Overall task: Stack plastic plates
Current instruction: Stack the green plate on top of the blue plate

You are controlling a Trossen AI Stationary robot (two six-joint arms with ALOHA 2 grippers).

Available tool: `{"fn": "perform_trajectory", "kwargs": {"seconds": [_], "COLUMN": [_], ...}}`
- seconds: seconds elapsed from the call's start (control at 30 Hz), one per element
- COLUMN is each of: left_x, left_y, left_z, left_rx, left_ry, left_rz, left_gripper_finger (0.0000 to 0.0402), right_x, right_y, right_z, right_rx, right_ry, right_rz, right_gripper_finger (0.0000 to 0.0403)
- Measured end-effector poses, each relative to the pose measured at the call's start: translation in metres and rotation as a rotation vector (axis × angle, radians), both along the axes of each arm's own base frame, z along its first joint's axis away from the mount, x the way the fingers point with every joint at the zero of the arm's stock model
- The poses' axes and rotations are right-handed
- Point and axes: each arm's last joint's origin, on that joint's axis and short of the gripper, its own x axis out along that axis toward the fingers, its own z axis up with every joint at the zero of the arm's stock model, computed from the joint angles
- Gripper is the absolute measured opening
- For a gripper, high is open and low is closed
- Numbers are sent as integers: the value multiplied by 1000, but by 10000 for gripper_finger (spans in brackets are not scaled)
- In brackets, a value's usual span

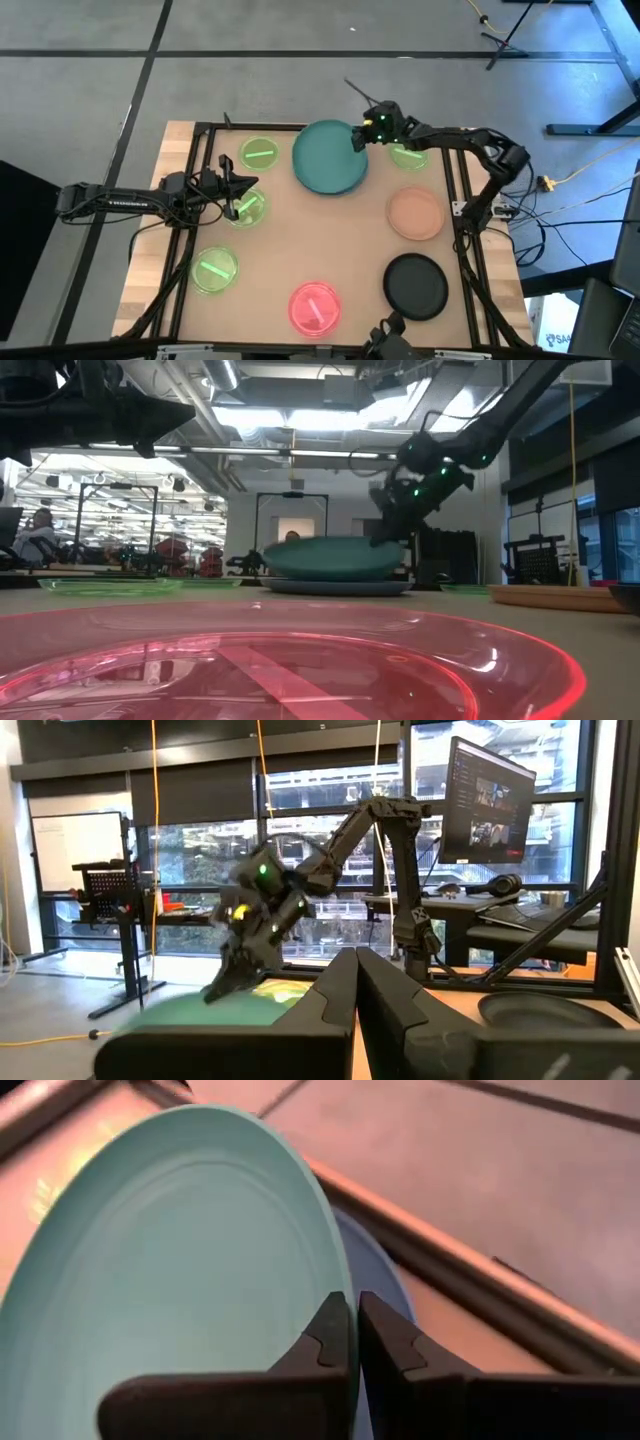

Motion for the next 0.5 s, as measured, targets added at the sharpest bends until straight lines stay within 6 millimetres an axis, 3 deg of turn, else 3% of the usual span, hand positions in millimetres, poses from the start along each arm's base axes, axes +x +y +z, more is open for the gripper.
{"fn": "perform_trajectory", "kwargs": {"seconds": [0.27,0.5], "left_x": [0,0], "left_y": [0,0], "left_z": [0,0], "left_rx": [1,0], "left_ry": [0,0], "left_rz": [0,-1], "left_gripper_finger": [2,2], "right_x": [3,3], "right_y": [-3,-3], "right_z": [-23,-23], "right_rx": [33,16], "right_ry": [55,64], "right_rz": [-17,0], "right_gripper_finger": [10,84]}}
